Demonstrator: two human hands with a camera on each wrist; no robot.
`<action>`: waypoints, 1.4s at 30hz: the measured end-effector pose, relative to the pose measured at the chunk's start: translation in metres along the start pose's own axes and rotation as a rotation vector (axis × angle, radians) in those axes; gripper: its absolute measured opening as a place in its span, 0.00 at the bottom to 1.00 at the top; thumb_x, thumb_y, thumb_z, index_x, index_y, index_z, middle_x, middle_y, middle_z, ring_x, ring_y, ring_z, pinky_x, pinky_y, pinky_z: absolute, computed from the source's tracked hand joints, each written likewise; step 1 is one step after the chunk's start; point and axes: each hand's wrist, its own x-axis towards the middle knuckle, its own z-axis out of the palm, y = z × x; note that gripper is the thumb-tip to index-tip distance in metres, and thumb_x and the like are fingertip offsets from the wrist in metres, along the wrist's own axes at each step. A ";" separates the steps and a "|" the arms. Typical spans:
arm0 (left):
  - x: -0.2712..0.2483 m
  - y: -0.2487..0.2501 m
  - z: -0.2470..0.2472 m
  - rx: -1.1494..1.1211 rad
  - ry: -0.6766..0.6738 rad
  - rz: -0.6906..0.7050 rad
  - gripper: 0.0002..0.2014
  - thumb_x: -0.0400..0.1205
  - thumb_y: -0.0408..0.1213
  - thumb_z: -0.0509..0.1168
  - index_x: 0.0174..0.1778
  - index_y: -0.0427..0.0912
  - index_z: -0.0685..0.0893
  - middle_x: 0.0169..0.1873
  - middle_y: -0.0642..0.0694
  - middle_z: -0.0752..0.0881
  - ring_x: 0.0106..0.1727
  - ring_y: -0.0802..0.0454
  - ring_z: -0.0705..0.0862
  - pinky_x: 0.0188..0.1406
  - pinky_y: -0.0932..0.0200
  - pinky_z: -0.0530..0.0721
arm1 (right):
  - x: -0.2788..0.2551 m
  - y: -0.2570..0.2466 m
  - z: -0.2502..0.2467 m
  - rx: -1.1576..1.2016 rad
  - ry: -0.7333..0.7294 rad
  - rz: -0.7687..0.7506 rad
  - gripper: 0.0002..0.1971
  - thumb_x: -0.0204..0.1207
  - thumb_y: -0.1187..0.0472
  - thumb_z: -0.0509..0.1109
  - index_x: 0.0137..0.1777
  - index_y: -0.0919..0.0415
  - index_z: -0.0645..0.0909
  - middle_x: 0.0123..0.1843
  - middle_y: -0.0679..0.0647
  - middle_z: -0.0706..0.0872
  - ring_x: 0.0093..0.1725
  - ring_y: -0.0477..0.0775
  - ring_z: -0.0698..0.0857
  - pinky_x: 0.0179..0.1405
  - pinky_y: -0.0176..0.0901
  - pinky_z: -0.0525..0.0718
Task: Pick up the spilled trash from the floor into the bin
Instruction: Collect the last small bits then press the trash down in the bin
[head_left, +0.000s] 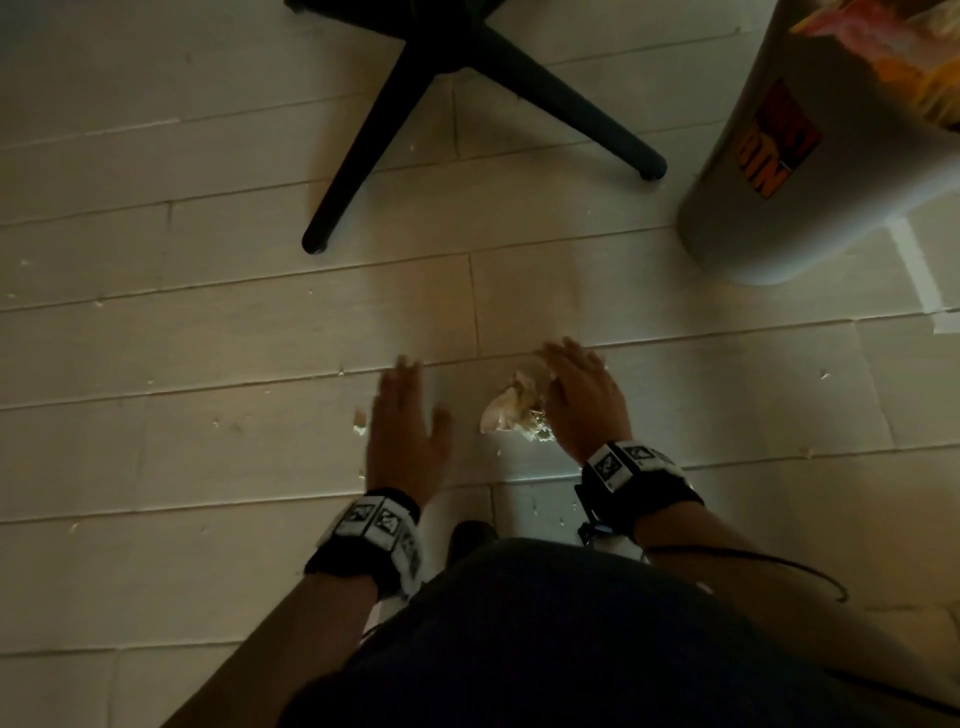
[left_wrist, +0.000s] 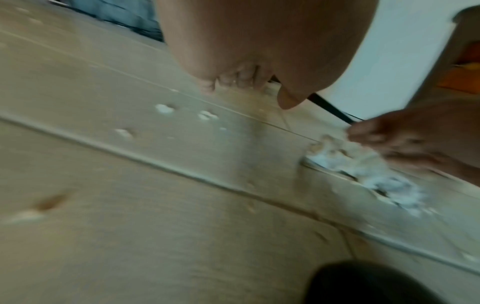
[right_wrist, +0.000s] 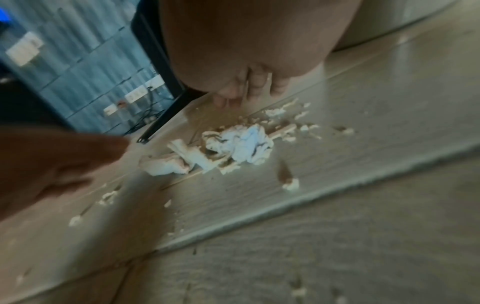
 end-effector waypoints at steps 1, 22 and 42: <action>-0.004 -0.010 -0.007 0.010 0.039 -0.107 0.31 0.88 0.48 0.53 0.86 0.43 0.54 0.86 0.45 0.50 0.87 0.45 0.48 0.85 0.47 0.49 | -0.003 0.006 0.003 0.011 0.055 0.039 0.22 0.83 0.63 0.57 0.76 0.56 0.76 0.81 0.54 0.73 0.84 0.55 0.64 0.85 0.57 0.58; 0.009 0.076 0.044 0.175 -0.424 0.304 0.50 0.80 0.59 0.64 0.85 0.50 0.34 0.86 0.46 0.36 0.85 0.45 0.34 0.85 0.43 0.43 | -0.031 0.022 -0.007 0.114 0.281 0.239 0.17 0.84 0.65 0.58 0.68 0.58 0.81 0.70 0.57 0.81 0.68 0.58 0.78 0.66 0.59 0.81; 0.026 0.059 0.011 0.219 -0.361 0.312 0.47 0.74 0.65 0.68 0.84 0.53 0.53 0.82 0.46 0.58 0.80 0.40 0.61 0.73 0.40 0.72 | -0.010 0.015 -0.029 0.205 0.075 0.574 0.17 0.79 0.65 0.61 0.64 0.57 0.85 0.67 0.59 0.83 0.63 0.61 0.84 0.59 0.41 0.76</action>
